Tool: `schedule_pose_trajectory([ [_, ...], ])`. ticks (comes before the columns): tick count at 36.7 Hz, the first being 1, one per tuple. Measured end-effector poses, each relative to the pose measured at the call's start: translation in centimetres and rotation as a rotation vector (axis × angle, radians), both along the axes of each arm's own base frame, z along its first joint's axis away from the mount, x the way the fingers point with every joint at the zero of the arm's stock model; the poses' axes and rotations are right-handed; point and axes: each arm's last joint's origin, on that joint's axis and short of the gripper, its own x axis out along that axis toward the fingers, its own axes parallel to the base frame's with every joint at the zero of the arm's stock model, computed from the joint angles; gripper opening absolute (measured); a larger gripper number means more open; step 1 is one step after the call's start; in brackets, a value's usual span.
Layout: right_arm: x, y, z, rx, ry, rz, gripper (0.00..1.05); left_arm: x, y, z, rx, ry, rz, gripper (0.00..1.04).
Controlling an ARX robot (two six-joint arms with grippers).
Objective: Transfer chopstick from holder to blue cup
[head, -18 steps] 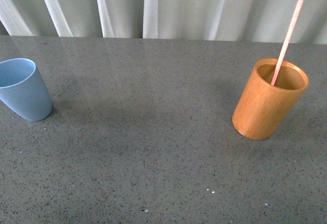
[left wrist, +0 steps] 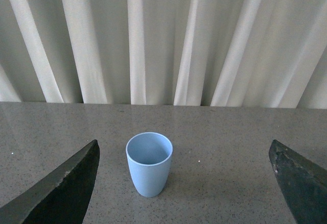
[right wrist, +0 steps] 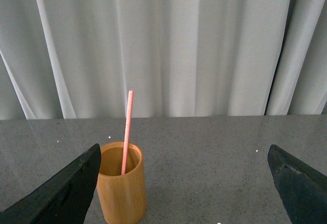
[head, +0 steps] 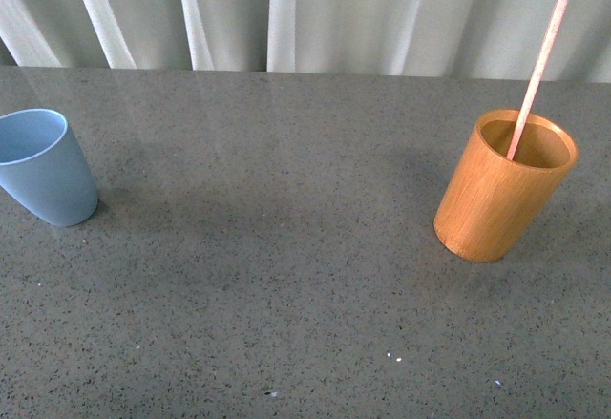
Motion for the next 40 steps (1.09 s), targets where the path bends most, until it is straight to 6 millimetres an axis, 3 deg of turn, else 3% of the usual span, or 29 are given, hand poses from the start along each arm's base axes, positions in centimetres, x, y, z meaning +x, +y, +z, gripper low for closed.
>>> schedule_pose_trajectory([
  [40,0.00,0.00,-0.01,0.000,0.000,0.000,0.95,0.00,0.00,0.01,0.000,0.000,0.000,0.98],
])
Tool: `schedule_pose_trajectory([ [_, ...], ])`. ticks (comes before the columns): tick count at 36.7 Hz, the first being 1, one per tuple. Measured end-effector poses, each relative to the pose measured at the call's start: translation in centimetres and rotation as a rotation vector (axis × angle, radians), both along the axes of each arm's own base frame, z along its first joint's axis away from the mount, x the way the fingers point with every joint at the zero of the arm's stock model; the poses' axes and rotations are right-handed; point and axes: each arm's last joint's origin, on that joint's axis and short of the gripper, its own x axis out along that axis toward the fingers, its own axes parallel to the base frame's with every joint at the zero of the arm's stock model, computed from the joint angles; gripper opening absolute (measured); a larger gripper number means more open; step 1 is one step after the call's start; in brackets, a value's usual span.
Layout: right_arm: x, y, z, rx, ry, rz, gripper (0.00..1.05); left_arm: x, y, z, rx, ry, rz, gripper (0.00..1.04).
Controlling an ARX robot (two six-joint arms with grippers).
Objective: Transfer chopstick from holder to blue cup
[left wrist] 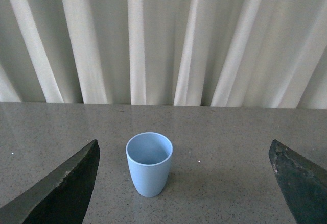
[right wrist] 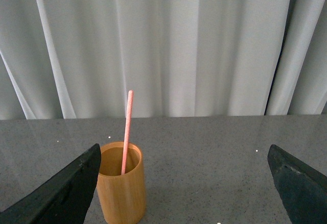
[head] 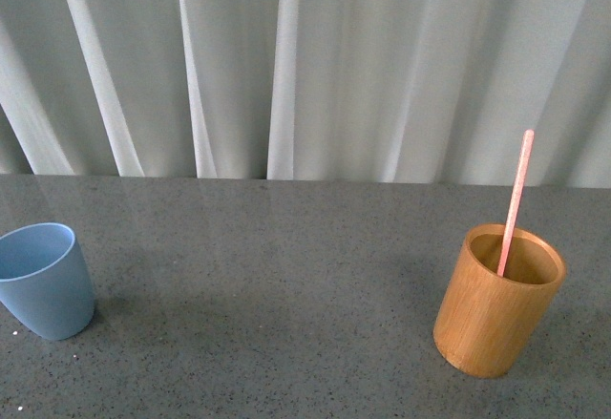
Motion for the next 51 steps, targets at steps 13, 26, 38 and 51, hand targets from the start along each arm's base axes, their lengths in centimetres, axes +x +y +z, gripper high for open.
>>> schedule_pose_trajectory([
  [13,0.0,0.0,0.0,0.000,0.000,0.000,0.95,3.8,0.0,4.7,0.010,0.180,0.337,0.98],
  [26,0.0,0.0,0.0,0.000,0.000,0.000,0.95,16.1,2.5,6.7,0.170,0.625,0.230,0.98],
  [38,0.0,0.0,0.0,0.000,0.000,0.001,0.95,19.9,3.2,2.7,0.217,0.896,0.190,0.98],
  [51,0.0,0.0,0.0,0.000,0.000,0.001,0.95,22.5,3.0,1.3,0.130,0.948,0.188,0.98],
])
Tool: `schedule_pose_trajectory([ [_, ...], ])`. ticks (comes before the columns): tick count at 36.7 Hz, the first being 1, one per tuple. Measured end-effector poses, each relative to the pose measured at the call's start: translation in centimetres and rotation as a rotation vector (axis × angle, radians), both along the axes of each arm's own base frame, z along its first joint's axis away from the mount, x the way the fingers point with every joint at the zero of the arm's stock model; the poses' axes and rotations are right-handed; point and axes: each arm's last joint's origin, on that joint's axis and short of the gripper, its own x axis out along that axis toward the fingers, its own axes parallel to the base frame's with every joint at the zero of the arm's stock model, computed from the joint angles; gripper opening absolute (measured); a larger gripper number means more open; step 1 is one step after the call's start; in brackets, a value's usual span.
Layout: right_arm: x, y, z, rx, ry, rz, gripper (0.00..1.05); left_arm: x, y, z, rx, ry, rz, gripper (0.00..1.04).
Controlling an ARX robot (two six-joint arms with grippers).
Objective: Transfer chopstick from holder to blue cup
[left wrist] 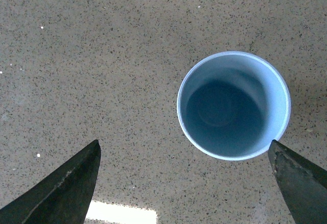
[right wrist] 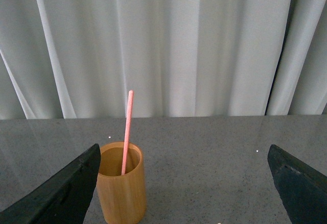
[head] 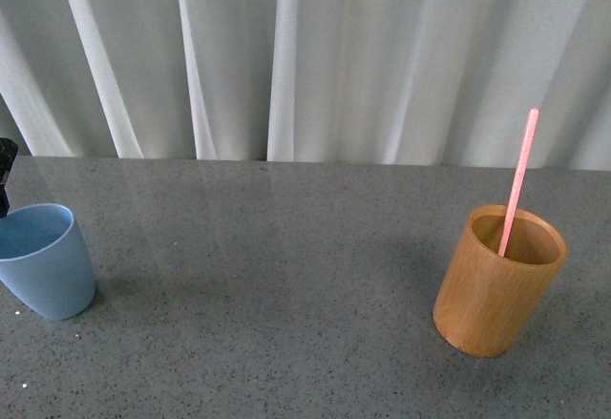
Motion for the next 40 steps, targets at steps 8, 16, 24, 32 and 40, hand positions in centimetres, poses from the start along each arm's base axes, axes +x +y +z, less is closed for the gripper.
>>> schedule_pose_trajectory([
  [8,0.0,0.0,0.0,0.000,0.000,0.000,0.95,1.4,0.1,-1.2,-0.028,0.023,0.022,0.98],
  [16,0.0,0.0,0.0,0.000,0.000,0.000,0.95,3.1,0.2,-2.7,-0.027,0.054,0.042,0.98],
  [24,0.0,0.0,0.0,0.000,0.000,0.000,0.95,4.1,0.3,-4.0,-0.030,0.072,0.059,0.98],
  [32,0.0,0.0,0.0,0.000,0.000,0.000,0.95,4.5,0.4,-5.2,-0.015,0.091,0.075,0.98],
  [40,0.0,0.0,0.0,0.000,0.000,0.000,0.95,4.7,0.3,-6.4,-0.027,0.124,0.058,0.71],
])
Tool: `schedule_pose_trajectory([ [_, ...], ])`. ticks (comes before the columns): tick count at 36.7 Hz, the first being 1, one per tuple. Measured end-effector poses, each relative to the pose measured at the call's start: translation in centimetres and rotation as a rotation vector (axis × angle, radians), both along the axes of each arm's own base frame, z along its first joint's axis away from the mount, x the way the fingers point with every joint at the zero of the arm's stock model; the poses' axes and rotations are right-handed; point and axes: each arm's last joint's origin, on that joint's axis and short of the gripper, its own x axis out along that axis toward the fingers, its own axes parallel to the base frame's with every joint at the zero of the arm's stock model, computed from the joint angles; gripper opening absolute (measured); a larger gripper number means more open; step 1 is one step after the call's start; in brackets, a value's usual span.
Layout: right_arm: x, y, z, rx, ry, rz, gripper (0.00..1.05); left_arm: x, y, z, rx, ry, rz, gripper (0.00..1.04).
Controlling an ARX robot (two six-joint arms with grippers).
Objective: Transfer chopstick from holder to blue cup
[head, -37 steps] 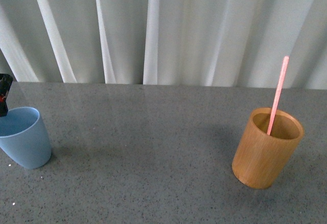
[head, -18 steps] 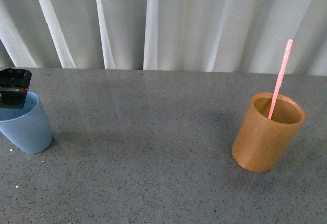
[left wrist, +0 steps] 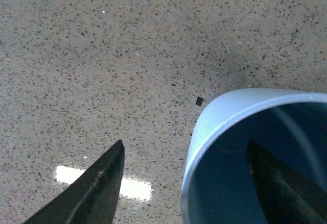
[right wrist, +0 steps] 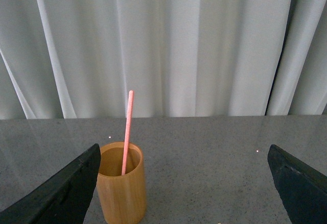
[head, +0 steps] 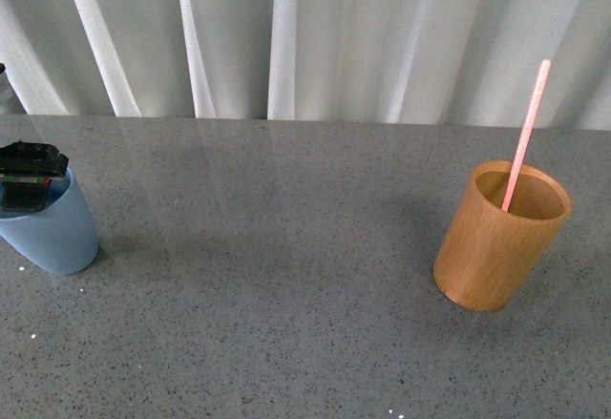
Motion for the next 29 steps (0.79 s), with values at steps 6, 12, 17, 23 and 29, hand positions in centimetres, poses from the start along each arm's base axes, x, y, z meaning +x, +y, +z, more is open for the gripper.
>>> schedule_pose_trajectory([
  [6,0.0,0.0,0.0,0.000,0.000,0.000,0.95,0.0,-0.7,-0.4,-0.039,0.015,-0.042,0.51],
  [12,0.0,0.0,0.0,0.000,0.000,0.000,0.95,0.1,-2.4,-0.3,-0.064,0.042,-0.123,0.26],
  [17,0.0,0.0,0.0,0.000,0.000,0.000,0.95,0.4,-3.2,0.3,-0.053,0.053,-0.168,0.10],
  [23,0.0,0.0,0.0,0.000,0.000,0.000,0.95,0.5,-4.4,1.6,-0.008,0.050,-0.236,0.04],
  [29,0.0,0.0,0.0,0.000,0.000,0.000,0.95,-0.4,-6.7,4.4,0.019,0.033,-0.371,0.04],
])
